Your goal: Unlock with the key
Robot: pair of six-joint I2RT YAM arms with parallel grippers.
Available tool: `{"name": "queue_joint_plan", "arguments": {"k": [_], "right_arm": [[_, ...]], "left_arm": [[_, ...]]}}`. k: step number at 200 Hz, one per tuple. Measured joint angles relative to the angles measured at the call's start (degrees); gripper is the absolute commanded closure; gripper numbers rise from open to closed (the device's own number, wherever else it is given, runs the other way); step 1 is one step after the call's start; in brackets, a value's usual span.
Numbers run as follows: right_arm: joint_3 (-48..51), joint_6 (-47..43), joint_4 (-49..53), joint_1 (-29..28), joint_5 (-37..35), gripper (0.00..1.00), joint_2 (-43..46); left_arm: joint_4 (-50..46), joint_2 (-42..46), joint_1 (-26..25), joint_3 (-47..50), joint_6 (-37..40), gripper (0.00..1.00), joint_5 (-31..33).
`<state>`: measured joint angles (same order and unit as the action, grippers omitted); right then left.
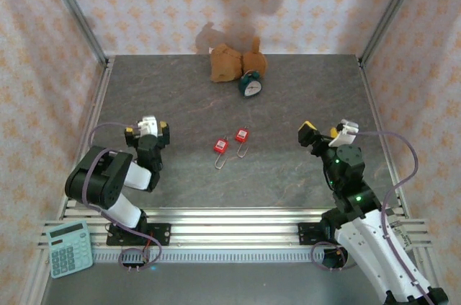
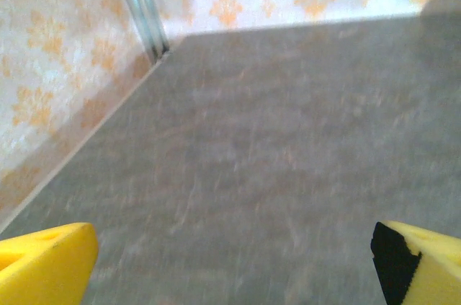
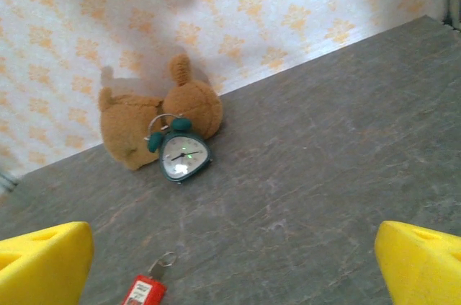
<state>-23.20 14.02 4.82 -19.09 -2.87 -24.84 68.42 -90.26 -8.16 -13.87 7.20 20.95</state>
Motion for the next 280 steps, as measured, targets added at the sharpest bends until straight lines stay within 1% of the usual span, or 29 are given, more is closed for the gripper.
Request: {"name": "queue_joint_plan", "arguments": {"k": [25, 44, 57, 82, 108, 131, 150, 171, 188, 216, 225, 238, 262, 280], "right_arm": [[6.08, -1.77, -4.61, 0.00, -3.80, 0.01, -0.07], [10.73, -3.78, -7.93, 0.00, -7.93, 0.01, -0.33], [12.37, -5.66, -10.23, 0.00, -10.40, 0.01, -0.87], [13.25, -10.38, -15.72, 0.17, -13.51, 0.01, -2.89], [13.25, -14.32, -21.88, 2.38, -14.49, 0.01, -7.78], [13.70, -15.74, -30.21, 5.92, -14.47, 0.01, -16.72], [14.43, -18.10, -38.27, 7.63, -13.00, 0.01, -26.64], [14.40, -20.15, -46.86, 8.90, -9.81, 0.01, -39.76], [14.16, -21.16, -53.79, 9.92, -6.91, 0.01, -48.39], [11.89, -22.34, -60.78, 10.84, -3.45, 0.00, -60.13], [10.75, -22.43, -61.31, 11.23, -2.84, 0.01, -62.10], [8.41, -22.34, -58.93, 12.48, -0.96, 0.00, -62.42], [1.62, -20.87, -54.88, 17.25, 4.72, 0.00, -62.47], [-0.42, -19.91, -53.99, 19.45, 7.32, 0.01, -62.42]], "left_arm": [[-5.20, 1.01, 1.81, -4.92, -2.40, 0.00, -1.46], [-9.29, 1.18, 3.98, -6.88, -4.31, 0.00, -2.78], [-11.04, 1.27, 4.92, -6.99, -5.11, 0.00, -3.19], [-13.27, 1.29, 5.22, -6.97, -6.34, 0.00, -4.02], [-14.32, 1.29, 5.22, -6.97, -7.02, 0.00, -4.28], [-15.06, 1.29, 5.22, -6.97, -7.26, 0.00, -4.28], [-15.21, 1.29, 5.22, -6.97, -7.28, 0.00, -4.31], [-15.28, 1.29, 5.22, -6.99, -7.30, 0.00, -4.33], [-15.32, 1.29, 5.22, -6.99, -7.37, 0.00, -4.44], [-15.32, 1.29, 5.22, -6.99, -7.37, 0.00, -4.50], [-15.32, 1.29, 5.22, -6.99, -7.37, 0.00, -4.50], [-15.32, 1.29, 5.22, -6.99, -7.37, 0.00, -4.50], [-15.32, 1.29, 5.22, -6.97, -7.37, 0.00, -4.50], [-15.34, 1.29, 5.22, -6.99, -7.37, 0.00, -4.50]]}}
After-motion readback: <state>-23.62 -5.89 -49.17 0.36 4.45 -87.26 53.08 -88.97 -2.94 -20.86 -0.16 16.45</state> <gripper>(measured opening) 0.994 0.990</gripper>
